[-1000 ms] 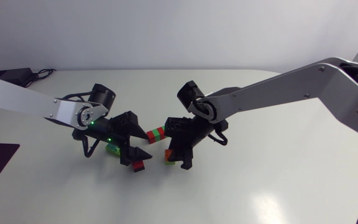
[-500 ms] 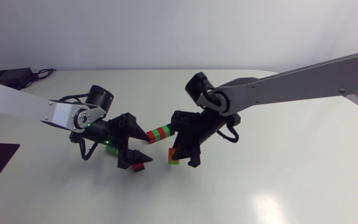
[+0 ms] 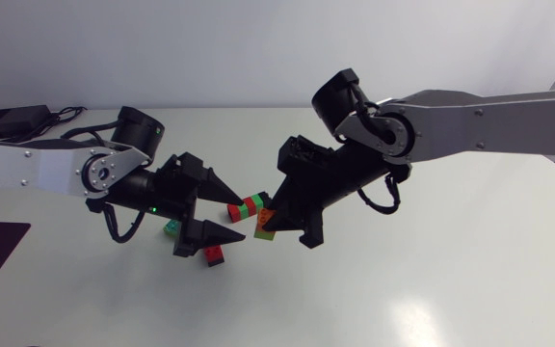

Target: Disassemble duplo

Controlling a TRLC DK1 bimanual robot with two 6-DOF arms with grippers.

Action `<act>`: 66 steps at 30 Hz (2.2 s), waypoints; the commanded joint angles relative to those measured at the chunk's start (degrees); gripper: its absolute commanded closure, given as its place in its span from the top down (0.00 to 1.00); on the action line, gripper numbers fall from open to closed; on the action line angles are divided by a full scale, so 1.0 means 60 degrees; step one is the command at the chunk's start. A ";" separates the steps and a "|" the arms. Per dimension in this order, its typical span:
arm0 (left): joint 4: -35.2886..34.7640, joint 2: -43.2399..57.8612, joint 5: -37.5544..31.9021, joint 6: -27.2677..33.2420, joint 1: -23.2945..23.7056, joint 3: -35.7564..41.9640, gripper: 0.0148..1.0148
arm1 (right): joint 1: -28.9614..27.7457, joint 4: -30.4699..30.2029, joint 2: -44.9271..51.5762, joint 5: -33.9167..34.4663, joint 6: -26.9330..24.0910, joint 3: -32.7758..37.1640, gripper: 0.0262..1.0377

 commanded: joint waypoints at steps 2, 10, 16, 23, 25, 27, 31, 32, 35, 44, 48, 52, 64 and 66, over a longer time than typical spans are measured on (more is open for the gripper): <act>-0.0142 -0.0507 0.0243 -0.0365 -0.0189 -0.0367 0.84 | 0.0115 0.0086 -0.0369 -0.0102 0.0441 -0.0235 0.21; -0.0317 -0.0478 0.0477 -0.0496 -0.0292 -0.0308 0.84 | 0.0423 0.0305 -0.0897 -0.0102 0.1071 -0.0264 0.21; -0.0317 -0.0449 0.0829 -0.0775 -0.0233 -0.0103 0.84 | 0.0452 0.0598 -0.0999 -0.0102 0.1320 -0.0469 0.21; -0.0332 -0.0346 0.1049 -0.0877 -0.0218 0.0058 0.83 | 0.0467 0.1082 -0.0984 -0.0102 0.1569 -0.0689 0.21; -0.0332 -0.0273 0.1107 -0.0892 -0.0204 0.0102 0.78 | 0.0511 0.1111 -0.0970 -0.0102 0.1613 -0.0689 0.21; -0.0332 -0.0185 0.1225 -0.0921 -0.0160 0.0175 0.75 | 0.0540 0.1257 -0.0955 -0.0102 0.1745 -0.0733 0.21; -0.0317 -0.0039 0.1283 -0.0907 -0.0116 0.0263 0.63 | 0.0554 0.1331 -0.0897 -0.0102 0.1789 -0.0703 0.21; -0.0317 0.0020 0.1298 -0.0907 -0.0101 0.0293 0.56 | 0.0554 0.1331 -0.0897 -0.0102 0.1789 -0.0703 0.21; -0.0317 0.0167 0.1430 -0.0907 -0.0086 0.0366 0.47 | 0.0554 0.1345 -0.0926 -0.0116 0.1847 -0.0689 0.21; -0.0347 0.0210 0.2060 -0.0540 0.0016 0.0278 0.32 | 0.0642 0.1345 -0.1014 -0.0380 0.2009 -0.0777 0.21; -0.0332 -0.0053 0.2045 -0.0145 -0.0101 -0.0074 0.32 | 0.0467 0.1170 -0.0897 -0.1112 0.2272 -0.0484 0.21; -0.0347 -0.0507 0.1781 0.0368 -0.0570 -0.0660 0.32 | 0.0042 0.0481 -0.0604 -0.2153 0.2360 0.0117 0.21; -0.0112 0.1031 0.0697 -0.0496 -0.0218 0.0454 0.33 | -0.0603 0.1287 -0.1468 -0.0541 0.2389 -0.0747 0.21; 0.0313 0.1705 0.0170 -0.1068 -0.0233 0.0717 0.34 | -0.0823 0.1799 -0.1790 0.0059 0.2389 -0.1231 0.21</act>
